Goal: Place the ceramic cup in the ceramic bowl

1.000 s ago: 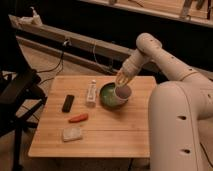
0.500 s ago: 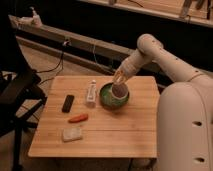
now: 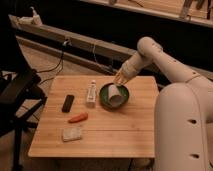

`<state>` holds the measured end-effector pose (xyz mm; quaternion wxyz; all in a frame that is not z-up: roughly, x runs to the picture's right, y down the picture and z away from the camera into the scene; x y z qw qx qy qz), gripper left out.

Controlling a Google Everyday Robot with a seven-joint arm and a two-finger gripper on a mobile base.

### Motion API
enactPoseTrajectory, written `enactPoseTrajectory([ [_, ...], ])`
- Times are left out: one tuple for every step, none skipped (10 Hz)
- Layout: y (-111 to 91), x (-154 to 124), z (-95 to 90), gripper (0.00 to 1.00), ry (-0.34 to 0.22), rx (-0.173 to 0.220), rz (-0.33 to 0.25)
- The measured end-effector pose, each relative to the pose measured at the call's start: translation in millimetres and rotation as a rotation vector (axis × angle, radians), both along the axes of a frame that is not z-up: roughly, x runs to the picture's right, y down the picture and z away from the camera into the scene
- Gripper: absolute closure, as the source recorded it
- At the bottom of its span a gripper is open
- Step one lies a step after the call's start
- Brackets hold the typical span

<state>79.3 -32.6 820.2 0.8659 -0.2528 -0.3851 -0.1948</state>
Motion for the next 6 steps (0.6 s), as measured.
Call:
enactPoseTrajectory([
  [2.6,1.5,0.1,0.65,0.004,-0.008,0.019],
  [10.5,5.1,-1.2,0.65,0.016,-0.01,0.044],
  [18.6,7.9,-2.2,0.65,0.022,-0.011,0.044],
  [21.9,10.2,-2.9,0.65,0.015,-0.006,0.032],
  [19.4,6.9,-1.8,0.65,0.014,0.014,0.023],
  [14.6,-1.5,3.7,0.65,0.011,0.019,0.021],
])
